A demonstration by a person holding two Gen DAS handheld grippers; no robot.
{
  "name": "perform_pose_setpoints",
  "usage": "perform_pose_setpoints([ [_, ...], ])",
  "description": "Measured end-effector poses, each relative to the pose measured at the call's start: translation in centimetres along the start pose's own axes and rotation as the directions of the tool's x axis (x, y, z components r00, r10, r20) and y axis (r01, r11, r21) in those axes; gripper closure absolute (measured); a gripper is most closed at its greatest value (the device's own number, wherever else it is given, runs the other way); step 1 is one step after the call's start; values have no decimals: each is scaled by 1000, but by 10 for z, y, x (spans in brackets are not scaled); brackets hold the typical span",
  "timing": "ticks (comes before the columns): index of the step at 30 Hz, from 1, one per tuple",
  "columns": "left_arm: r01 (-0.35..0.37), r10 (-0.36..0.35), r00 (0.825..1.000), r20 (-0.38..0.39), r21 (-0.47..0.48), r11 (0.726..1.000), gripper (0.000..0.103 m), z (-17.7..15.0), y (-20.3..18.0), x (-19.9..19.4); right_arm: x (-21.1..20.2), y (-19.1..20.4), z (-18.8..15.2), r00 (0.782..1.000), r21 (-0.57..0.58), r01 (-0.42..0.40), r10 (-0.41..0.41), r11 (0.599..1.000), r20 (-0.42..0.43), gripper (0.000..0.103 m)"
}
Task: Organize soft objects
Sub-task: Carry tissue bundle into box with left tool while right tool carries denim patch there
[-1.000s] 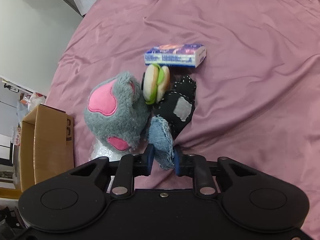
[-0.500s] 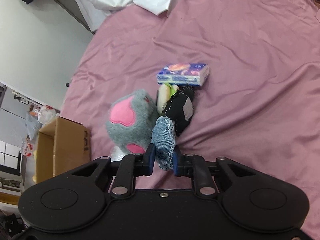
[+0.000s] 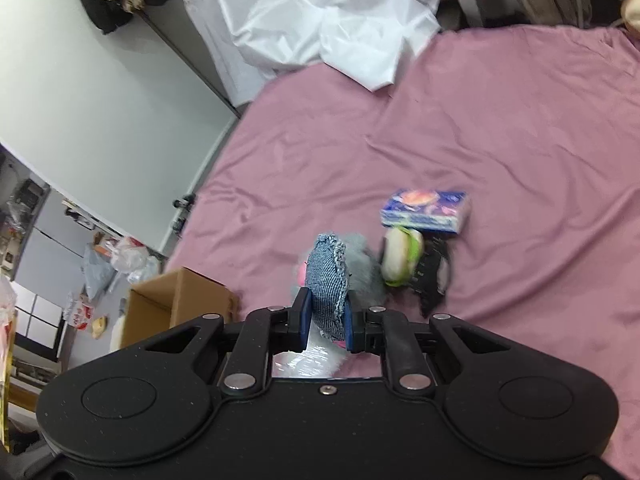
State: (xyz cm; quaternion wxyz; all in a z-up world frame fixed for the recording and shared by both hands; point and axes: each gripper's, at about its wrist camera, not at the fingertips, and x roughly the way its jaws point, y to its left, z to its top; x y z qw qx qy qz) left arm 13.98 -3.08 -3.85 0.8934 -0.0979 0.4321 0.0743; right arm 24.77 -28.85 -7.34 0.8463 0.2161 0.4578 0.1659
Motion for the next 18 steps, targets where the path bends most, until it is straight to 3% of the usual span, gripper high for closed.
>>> perform_pose_setpoints([
  [12, -28, 27, 998, 49, 20, 999, 60, 32, 39, -4, 1, 39, -7, 991, -103, -81, 91, 991, 102, 87],
  [18, -60, 60, 998, 27, -10, 998, 60, 46, 61, 8, 11, 60, -13, 983, -160, -99, 121, 982, 139, 87],
])
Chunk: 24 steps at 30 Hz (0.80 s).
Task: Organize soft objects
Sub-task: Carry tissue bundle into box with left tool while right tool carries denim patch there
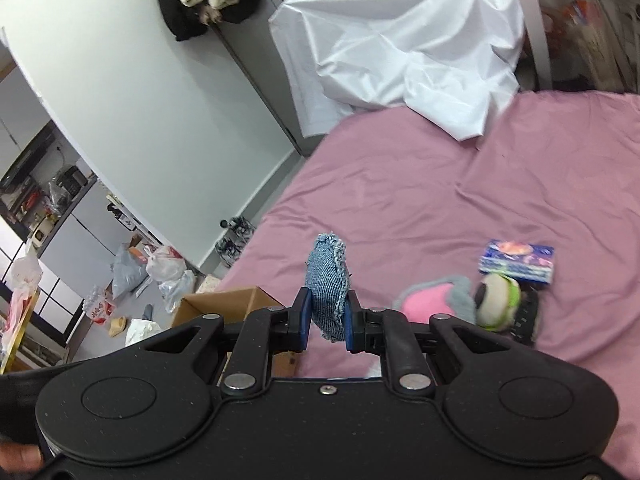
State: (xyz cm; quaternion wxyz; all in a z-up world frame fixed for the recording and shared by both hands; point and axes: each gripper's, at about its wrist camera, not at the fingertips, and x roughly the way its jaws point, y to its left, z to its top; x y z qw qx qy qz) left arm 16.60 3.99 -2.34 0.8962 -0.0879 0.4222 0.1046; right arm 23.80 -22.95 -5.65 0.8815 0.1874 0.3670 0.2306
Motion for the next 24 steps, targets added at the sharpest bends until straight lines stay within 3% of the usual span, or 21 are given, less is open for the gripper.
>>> perform_pose_setpoints([
  [12, -15, 14, 999, -33, -29, 999, 60, 5, 27, 47, 35, 31, -12, 1000, -23, 3, -3, 1000, -18, 87],
  [24, 7, -15, 997, -74, -100, 995, 60, 3, 57, 79, 70, 80, -32, 997, -68, -49, 46, 996, -56, 86],
])
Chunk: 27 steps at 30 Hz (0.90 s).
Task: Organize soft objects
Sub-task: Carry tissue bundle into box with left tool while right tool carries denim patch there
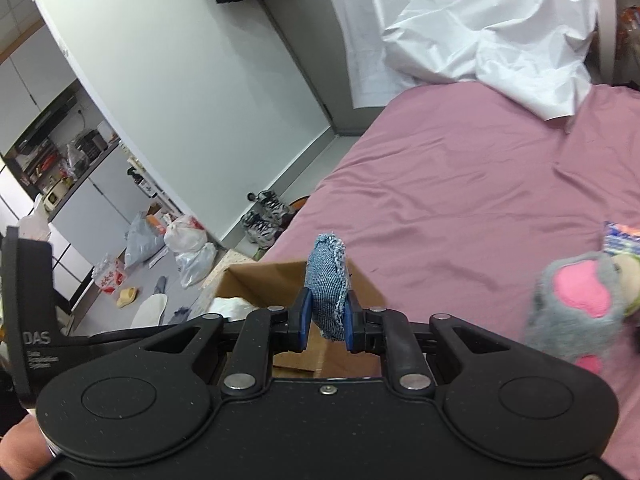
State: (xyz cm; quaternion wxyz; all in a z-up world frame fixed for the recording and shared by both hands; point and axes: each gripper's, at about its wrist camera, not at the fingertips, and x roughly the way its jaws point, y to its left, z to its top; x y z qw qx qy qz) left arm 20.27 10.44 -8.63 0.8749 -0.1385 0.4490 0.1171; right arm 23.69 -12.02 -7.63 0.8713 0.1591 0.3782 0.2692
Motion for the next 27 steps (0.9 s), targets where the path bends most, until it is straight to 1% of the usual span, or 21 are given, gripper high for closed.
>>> perform_pose_setpoints([
  [3, 9, -9, 1000, -5, -18, 1000, 60, 1, 6, 6, 8, 7, -3, 1000, -3, -9, 9, 1000, -8, 86],
  [5, 22, -22, 1000, 4, -33, 999, 57, 2, 9, 7, 13, 11, -4, 1000, -2, -13, 13, 1000, -18, 86],
  [6, 24, -24, 1000, 17, -44, 999, 54, 3, 12, 6, 16, 13, -5, 1000, -3, -14, 14, 1000, -24, 86],
  [7, 24, -23, 999, 30, -52, 998, 48, 4, 13, 5, 19, 14, -5, 1000, -4, -13, 13, 1000, -29, 86],
  [9, 23, -20, 998, 53, -61, 998, 43, 6, 17, 2, 23, 17, -7, 999, -12, -7, 7, 1000, -41, 86],
  [12, 37, -33, 998, 57, -65, 997, 42, 8, 20, -2, 28, 20, -7, 998, -11, -3, 3, 1000, -56, 86],
  [15, 36, -33, 998, 58, -56, 998, 40, 10, 20, -6, 30, 23, -6, 998, -4, -4, 4, 1000, -61, 85],
  [16, 31, -28, 997, 65, -52, 998, 37, 10, 20, -9, 30, 23, -6, 998, -1, -7, 7, 1000, -60, 82],
  [18, 20, -16, 997, 78, -53, 998, 31, 11, 18, -14, 29, 23, -6, 999, -8, -5, 4, 1000, -53, 79],
  [20, 23, -18, 995, 94, -58, 998, 27, 12, 17, -20, 28, 22, -6, 999, -15, 6, -7, 1000, -53, 62],
  [22, 25, -19, 995, 97, -63, 998, 24, 12, 16, -24, 26, 20, -5, 998, -7, 21, -21, 1000, -52, 59],
  [24, 27, -21, 995, 102, -62, 998, 22, 12, 15, -28, 24, 18, -4, 998, 8, 28, -27, 1000, -58, 59],
  [25, 24, -17, 994, 105, -62, 998, 19, 12, 15, -30, 22, 17, -3, 998, 13, 33, -32, 999, -61, 56],
  [27, 10, -4, 993, 114, -53, 999, 15, 12, 14, -34, 17, 18, -2, 997, -3, 43, -43, 999, -59, 48],
])
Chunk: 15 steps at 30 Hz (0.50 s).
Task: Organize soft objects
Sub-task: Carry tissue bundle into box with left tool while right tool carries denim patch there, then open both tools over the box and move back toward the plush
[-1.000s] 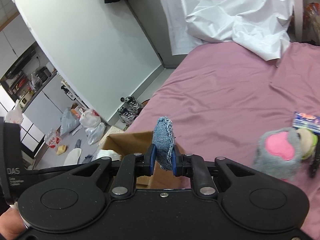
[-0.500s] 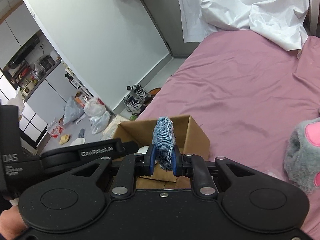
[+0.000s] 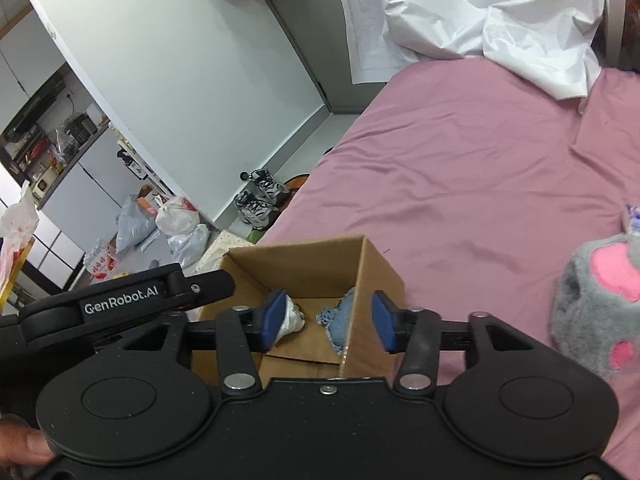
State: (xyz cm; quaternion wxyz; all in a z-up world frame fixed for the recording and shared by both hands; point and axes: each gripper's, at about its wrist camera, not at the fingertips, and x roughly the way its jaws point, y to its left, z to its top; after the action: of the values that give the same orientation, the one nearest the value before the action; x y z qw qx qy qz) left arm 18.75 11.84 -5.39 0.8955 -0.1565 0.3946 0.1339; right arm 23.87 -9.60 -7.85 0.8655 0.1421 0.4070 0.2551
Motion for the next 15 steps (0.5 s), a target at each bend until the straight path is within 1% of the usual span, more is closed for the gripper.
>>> perform_pose_setpoints([
  [2, -19, 19, 1000, 10, 13, 1000, 14, -1, -3, -4, -8, 1, 0, 1000, -27, 27, -27, 999, 6, 33],
  [4, -20, 20, 1000, 10, 21, 1000, 13, -1, -4, -9, -14, -2, 1, 998, -37, 56, -56, 998, 0, 27],
  [5, -15, 15, 1000, 5, 26, 1000, 12, -1, -6, -10, -17, -4, 1, 998, -37, 69, -69, 997, -6, 27],
  [6, -10, 10, 1000, -3, 32, 999, 9, -1, -8, -12, -21, -6, 3, 997, -36, 81, -81, 996, -12, 26],
  [7, -14, 15, 1000, -19, 38, 999, 4, -1, -10, -13, -24, -7, 4, 996, -36, 87, -88, 996, -14, 24],
  [8, -25, 27, 999, -34, 39, 999, 3, -1, -13, -14, -27, -9, 5, 995, -38, 96, -96, 995, -16, 20],
  [9, -26, 27, 999, -41, 35, 999, 3, -2, -15, -15, -32, -10, 6, 994, -41, 106, -107, 994, -16, 18],
  [12, 11, -9, 998, -55, 41, 999, 3, -4, -22, -21, -46, -14, 11, 991, -60, 131, -132, 990, -9, 12],
  [14, 12, -10, 998, -56, 45, 999, 3, -6, -27, -27, -56, -19, 14, 989, -61, 146, -147, 987, -2, 6],
  [15, 14, -11, 999, -53, 47, 999, 3, -6, -29, -31, -62, -22, 16, 989, -57, 149, -149, 987, 3, 6],
])
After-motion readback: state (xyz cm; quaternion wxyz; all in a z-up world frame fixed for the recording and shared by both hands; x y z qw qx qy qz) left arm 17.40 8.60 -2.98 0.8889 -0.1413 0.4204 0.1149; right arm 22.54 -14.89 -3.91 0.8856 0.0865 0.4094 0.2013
